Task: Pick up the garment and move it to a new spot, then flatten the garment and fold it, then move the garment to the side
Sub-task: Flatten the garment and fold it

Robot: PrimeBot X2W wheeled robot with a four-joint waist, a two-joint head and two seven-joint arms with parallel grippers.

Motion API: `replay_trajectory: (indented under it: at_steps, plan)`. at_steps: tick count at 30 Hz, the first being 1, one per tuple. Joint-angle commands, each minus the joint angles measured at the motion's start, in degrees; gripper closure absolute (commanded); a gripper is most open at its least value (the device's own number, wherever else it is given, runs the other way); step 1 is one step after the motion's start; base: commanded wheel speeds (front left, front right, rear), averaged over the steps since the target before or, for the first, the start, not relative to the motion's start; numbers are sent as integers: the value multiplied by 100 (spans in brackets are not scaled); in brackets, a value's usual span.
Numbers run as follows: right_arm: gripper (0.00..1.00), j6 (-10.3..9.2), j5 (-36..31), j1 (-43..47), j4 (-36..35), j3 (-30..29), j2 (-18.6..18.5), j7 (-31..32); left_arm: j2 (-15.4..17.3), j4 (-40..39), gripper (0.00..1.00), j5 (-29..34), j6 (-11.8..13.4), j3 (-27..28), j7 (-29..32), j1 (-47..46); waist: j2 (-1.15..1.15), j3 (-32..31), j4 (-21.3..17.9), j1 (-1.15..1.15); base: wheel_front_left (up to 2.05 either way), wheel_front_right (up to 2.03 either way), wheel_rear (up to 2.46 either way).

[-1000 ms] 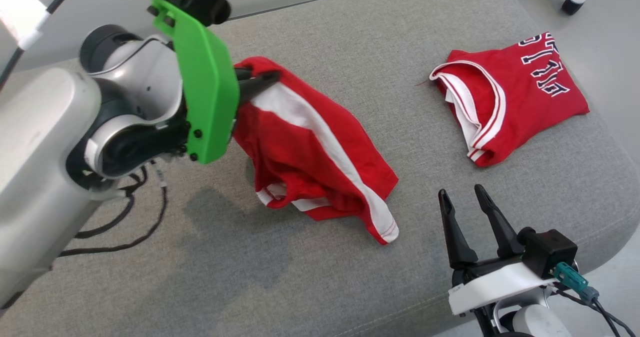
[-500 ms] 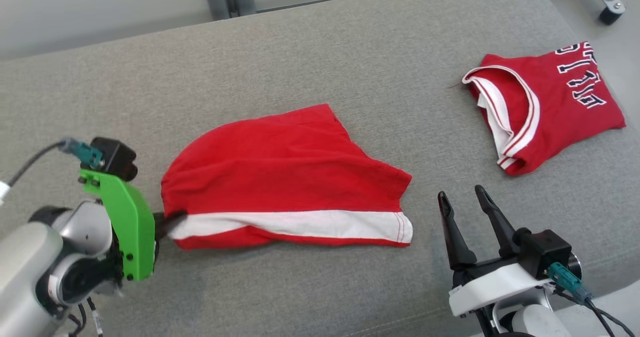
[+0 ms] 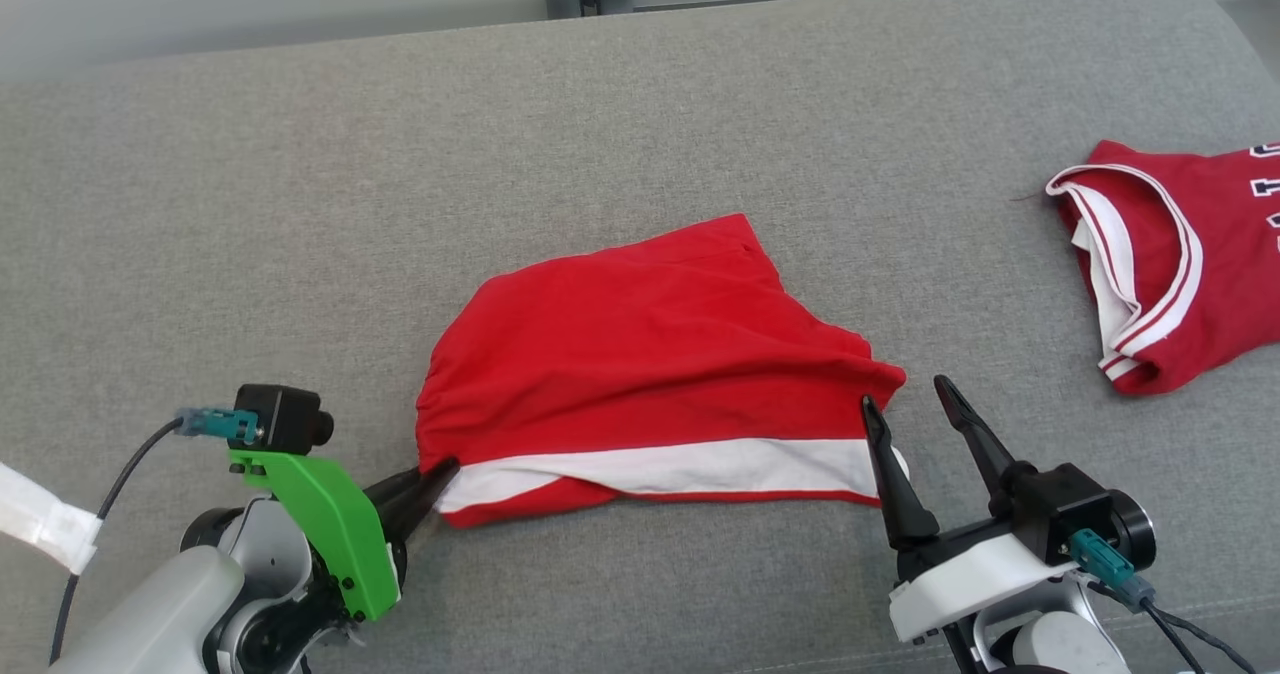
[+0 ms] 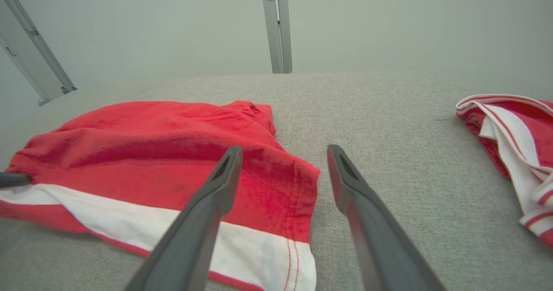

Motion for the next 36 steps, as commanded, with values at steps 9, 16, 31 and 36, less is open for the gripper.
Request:
replay_trajectory:
  at_steps: [9,16,31,36]
  plan:
    - [0,-5,-92,212,-274,-235,-186,-15,-170,-86,0,-134,158,629,-1354,527,0,-450,187,0,0,0,0]
    - [0,-5,-182,445,-838,-682,-488,-15,167,-775,0,718,1239,1082,-2785,1197,0,-777,312,0,0,0,0]
    - [0,-5,-224,1133,-668,-861,-602,-14,-910,-781,0,3040,1068,2634,-3063,3176,0,-1213,456,0,0,0,0]
    - [0,-5,-259,1294,-558,-977,-499,-15,-1495,-592,0,4008,307,3501,-3064,3754,0,-1262,437,0,0,0,0]
